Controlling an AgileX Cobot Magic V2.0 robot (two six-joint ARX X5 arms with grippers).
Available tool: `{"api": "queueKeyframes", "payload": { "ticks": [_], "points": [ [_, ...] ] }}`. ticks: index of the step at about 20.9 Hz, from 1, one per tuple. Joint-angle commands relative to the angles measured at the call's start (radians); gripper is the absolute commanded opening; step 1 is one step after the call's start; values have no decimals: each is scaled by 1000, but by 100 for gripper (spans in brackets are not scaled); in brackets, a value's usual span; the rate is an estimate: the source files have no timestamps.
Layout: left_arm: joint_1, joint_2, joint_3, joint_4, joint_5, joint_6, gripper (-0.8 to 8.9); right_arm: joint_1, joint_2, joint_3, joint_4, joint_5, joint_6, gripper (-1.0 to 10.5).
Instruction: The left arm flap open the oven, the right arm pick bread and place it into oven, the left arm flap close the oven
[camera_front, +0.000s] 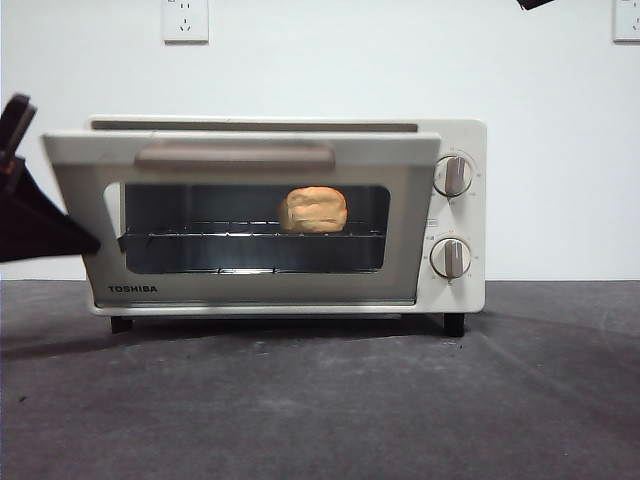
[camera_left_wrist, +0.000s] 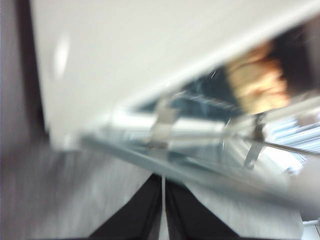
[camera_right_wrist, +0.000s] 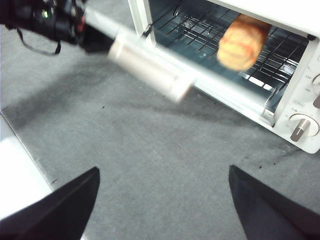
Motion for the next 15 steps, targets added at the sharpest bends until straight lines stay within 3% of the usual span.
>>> {"api": "queueKeyframes", "payload": {
  "ticks": [1, 7, 15],
  "points": [
    [14, 9, 14, 58, 2, -30, 15, 11, 7, 10, 6, 3, 14, 411],
    [14, 9, 16, 132, 3, -60, 15, 11, 8, 10, 7, 4, 27, 411],
    [-6, -72, 16, 56, 1, -46, 16, 11, 8, 10, 7, 14, 25, 411]
  ]
}}
